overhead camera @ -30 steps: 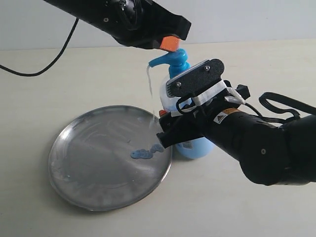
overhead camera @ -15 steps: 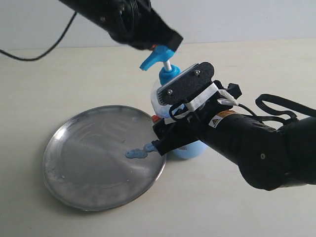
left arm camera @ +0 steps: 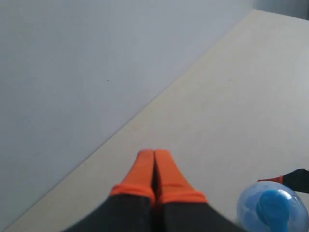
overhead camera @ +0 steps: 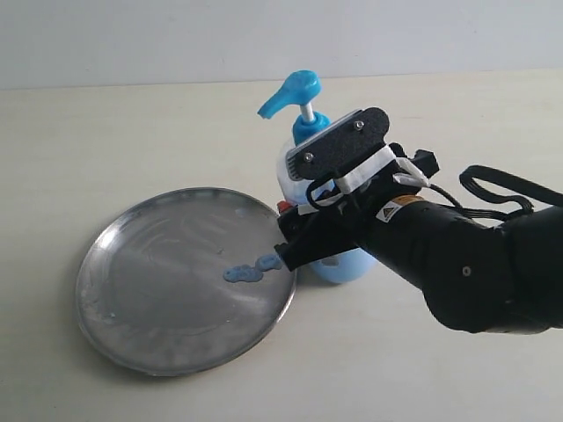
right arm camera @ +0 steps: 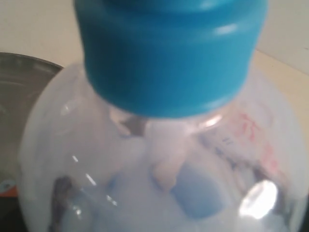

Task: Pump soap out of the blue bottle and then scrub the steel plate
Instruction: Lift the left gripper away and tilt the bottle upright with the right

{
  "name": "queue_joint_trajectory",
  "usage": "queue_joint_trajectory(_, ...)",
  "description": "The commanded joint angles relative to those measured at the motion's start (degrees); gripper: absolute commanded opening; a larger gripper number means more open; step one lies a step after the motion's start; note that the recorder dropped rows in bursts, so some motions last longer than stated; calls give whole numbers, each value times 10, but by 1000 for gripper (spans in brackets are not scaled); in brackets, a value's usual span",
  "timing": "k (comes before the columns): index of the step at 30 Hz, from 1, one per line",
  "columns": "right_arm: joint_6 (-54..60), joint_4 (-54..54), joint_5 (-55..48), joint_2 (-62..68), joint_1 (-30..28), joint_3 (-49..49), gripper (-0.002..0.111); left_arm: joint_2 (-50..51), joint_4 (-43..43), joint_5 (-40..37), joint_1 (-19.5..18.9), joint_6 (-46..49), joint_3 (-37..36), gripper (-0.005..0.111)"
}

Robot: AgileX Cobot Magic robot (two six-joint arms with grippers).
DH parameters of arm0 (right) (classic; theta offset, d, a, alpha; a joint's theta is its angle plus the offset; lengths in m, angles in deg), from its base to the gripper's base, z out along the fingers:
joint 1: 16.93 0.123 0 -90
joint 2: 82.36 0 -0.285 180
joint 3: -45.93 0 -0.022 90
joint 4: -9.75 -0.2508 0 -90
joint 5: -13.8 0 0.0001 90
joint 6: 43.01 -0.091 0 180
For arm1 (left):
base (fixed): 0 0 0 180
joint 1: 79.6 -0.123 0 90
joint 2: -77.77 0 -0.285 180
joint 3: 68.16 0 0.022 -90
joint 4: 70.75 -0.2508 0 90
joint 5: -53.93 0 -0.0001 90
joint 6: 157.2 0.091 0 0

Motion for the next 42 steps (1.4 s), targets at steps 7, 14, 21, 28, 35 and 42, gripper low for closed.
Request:
queue_joint_trajectory(7, 14, -103, 44, -1, 1, 1, 0, -107, -38, -92, 1, -92, -35, 0)
queue_joint_trajectory(14, 14, -176, 75, -1, 1, 1, 0, -252, -38, -71, 1, -136, -205, 0)
queue_joint_trajectory(21, 13, -211, 85, -1, 1, 1, 0, -392, -38, 28, 1, -148, -463, 0)
queue_joint_trajectory(28, -30, -246, 90, -1, 1, 1, 0, -408, -40, 198, 1, -149, -611, 0)
queue_joint_trajectory(35, -92, -227, 114, -1, 1, 1, 0, -410, -34, 228, 1, -149, -626, 0)
queue_joint_trajectory(42, -119, -240, 142, 7, 1, 1, 0, -413, -32, 253, 1, -149, -636, 0)
